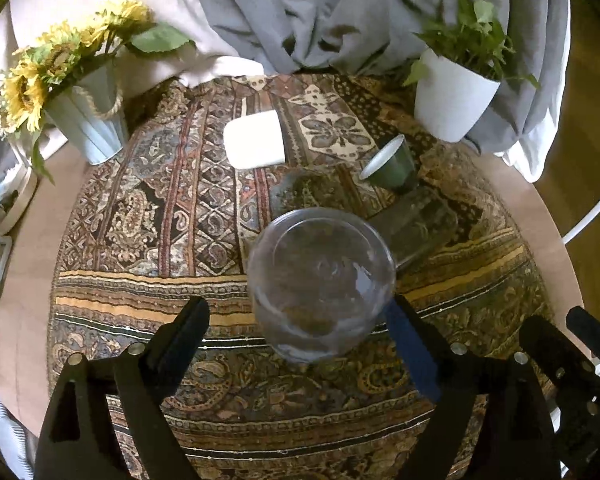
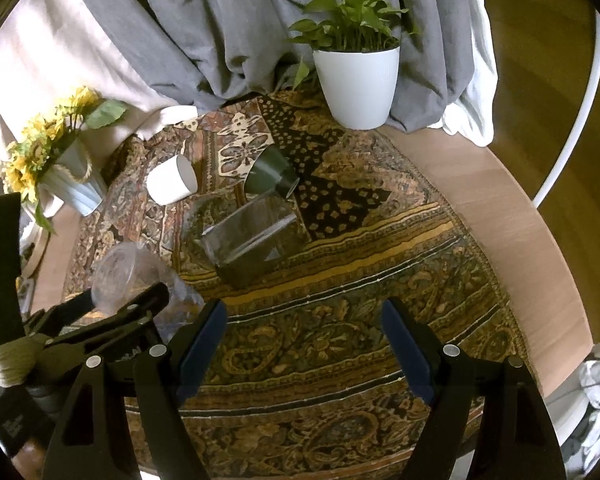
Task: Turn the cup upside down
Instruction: 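Lower the inverted glass cup onto the rug with the left gripper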
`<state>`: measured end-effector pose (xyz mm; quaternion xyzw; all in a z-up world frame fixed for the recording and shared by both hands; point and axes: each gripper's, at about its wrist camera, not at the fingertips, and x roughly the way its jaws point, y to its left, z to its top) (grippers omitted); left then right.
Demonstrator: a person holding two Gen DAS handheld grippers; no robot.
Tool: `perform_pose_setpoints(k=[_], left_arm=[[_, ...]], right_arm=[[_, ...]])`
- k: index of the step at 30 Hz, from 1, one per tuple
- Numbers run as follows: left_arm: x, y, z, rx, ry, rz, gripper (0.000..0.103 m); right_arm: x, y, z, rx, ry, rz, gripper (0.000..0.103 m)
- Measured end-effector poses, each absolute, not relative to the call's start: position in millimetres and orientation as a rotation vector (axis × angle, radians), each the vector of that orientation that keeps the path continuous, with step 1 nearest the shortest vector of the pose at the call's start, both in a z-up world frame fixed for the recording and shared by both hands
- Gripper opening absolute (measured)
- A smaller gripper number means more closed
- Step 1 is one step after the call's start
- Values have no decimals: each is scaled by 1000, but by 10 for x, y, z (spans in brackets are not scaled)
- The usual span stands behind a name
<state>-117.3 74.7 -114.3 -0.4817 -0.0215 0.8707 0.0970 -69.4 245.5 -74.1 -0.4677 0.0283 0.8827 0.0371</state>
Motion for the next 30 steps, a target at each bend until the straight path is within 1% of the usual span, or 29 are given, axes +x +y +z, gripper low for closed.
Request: perform_pose_setpoints(k=[7, 17, 21, 23, 25, 30], left_arm=[[-1171, 764, -1178, -1433, -59, 2561, 91], [-1091, 699, -1048, -1381, -70, 2583, 91], [-964, 617, -823, -1303, -95, 2629, 98], [-896, 551, -700, -1255, -116, 2659, 100], [-817, 458, -560, -1202, -147, 2701, 103], [-635, 213, -247, -1088, -200, 2813, 103]], right_arm=[[-689, 2454, -745, -1437, 86, 2706, 80], [-643, 2407, -692, -1419, 88, 2704, 80], [-571, 2366, -560, -1380, 86, 2729, 80], [-521, 2338, -465, -1343, 81, 2752, 82], [-478, 2295, -357, -1294, 77, 2785, 87], [-339, 2159, -86, -1173, 69, 2878, 94]])
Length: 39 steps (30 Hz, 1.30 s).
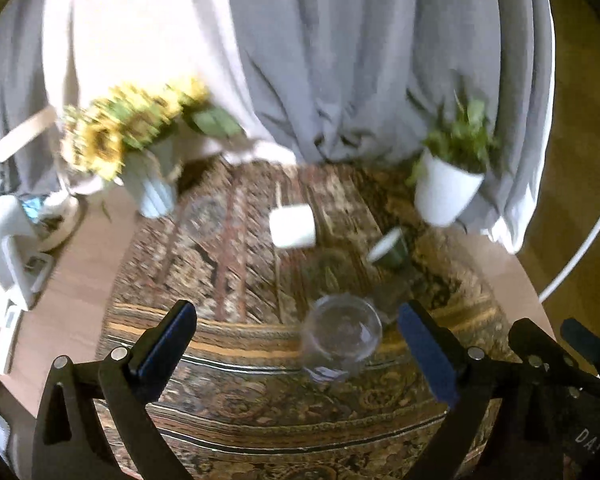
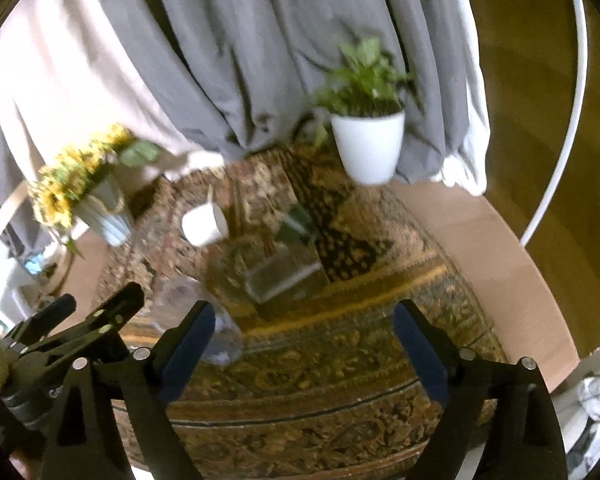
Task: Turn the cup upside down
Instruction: 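Lower the inverted glass cup onto the rug with the left gripper, then open the left gripper and withdraw from the glass cup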
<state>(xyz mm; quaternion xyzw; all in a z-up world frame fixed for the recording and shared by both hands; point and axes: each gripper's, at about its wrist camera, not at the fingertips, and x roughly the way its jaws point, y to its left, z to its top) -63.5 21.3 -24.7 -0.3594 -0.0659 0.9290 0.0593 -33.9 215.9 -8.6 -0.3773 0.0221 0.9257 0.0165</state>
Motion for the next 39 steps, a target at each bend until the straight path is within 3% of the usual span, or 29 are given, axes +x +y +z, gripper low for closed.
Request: perform_pose_setpoints(k=[11, 39], left_arm=[[-243, -219, 0, -982, -191, 2998, 103], [83, -361, 105, -906, -123, 3042, 103]], right_arm=[[-120, 1841, 192, -1034, 24, 3032, 97], [201, 1636, 343, -898, -13, 3080, 97]])
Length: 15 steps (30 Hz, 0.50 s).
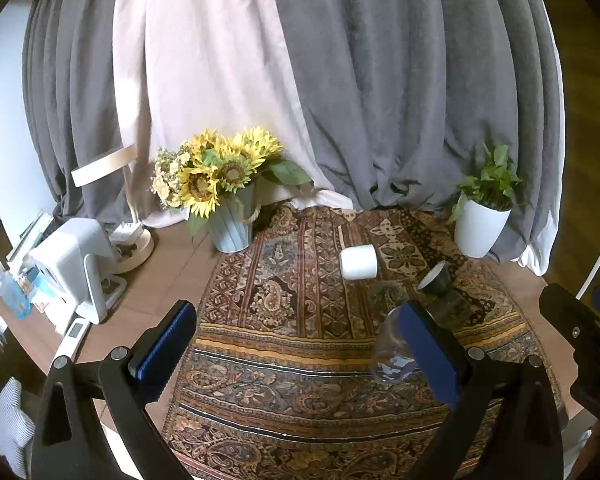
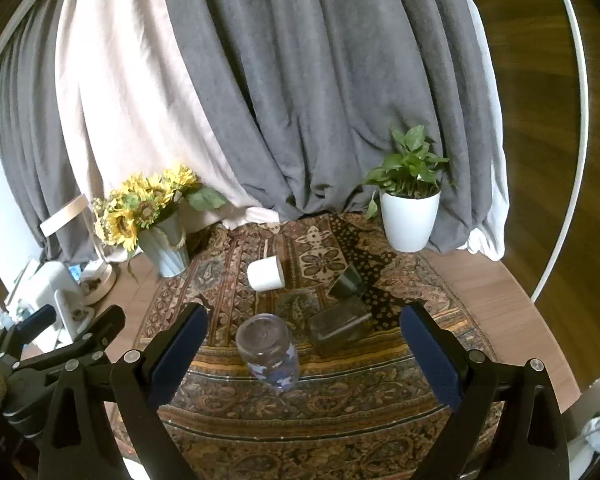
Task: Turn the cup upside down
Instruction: 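Open the left gripper and withdraw from the glass cup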
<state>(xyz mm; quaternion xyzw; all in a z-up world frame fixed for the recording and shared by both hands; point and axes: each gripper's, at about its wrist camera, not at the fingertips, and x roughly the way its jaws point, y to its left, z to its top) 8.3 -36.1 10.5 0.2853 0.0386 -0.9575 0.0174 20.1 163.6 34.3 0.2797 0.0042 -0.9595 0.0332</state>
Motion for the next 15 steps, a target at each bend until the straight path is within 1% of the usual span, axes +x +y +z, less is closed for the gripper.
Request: perform_pose_setpoints(k=[15], left_arm=[[73, -343, 119, 876, 96, -2973, 103]], right_arm=[[162, 1640, 336, 875, 11, -2953, 97]])
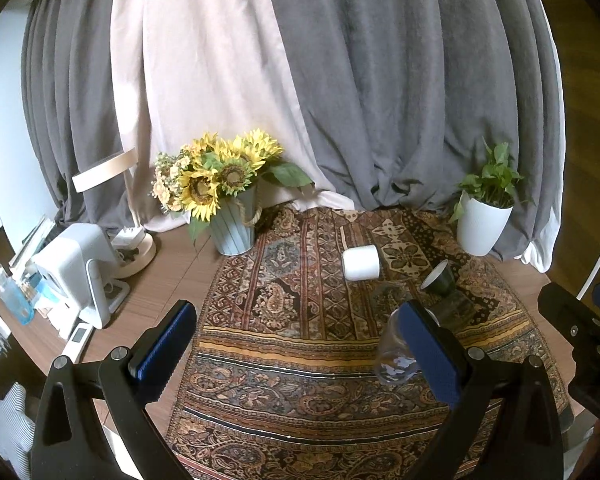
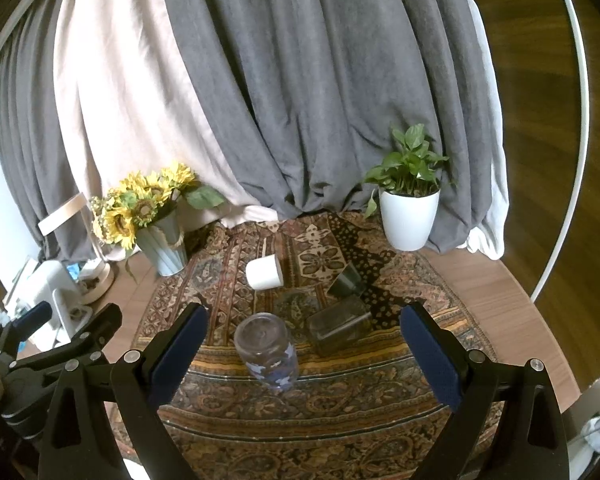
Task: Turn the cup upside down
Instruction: 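Open the left gripper and withdraw from the glass cup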
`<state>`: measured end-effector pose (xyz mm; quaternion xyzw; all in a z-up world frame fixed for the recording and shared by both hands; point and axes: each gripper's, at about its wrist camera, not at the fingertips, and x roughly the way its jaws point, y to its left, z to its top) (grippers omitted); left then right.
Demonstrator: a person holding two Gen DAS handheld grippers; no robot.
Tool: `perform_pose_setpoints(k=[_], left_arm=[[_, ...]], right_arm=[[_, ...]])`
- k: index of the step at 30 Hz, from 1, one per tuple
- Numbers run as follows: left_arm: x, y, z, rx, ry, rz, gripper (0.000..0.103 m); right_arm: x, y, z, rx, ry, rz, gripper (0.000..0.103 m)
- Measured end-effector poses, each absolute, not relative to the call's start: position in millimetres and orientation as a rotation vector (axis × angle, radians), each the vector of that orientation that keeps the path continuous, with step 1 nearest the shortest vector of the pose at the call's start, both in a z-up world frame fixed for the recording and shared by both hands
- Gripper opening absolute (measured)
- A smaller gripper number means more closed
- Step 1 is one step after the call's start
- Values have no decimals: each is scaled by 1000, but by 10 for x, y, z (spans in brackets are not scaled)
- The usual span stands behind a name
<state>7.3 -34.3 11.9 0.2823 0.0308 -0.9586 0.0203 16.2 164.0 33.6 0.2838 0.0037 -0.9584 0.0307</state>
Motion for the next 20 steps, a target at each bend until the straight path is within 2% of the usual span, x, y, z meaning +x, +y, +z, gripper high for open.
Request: perform_pose_setpoints(k=[20], left_arm=[[71, -355, 77, 896, 99, -2976, 103]], right_arm=[[169, 1631, 306, 886, 4, -2955, 97]])
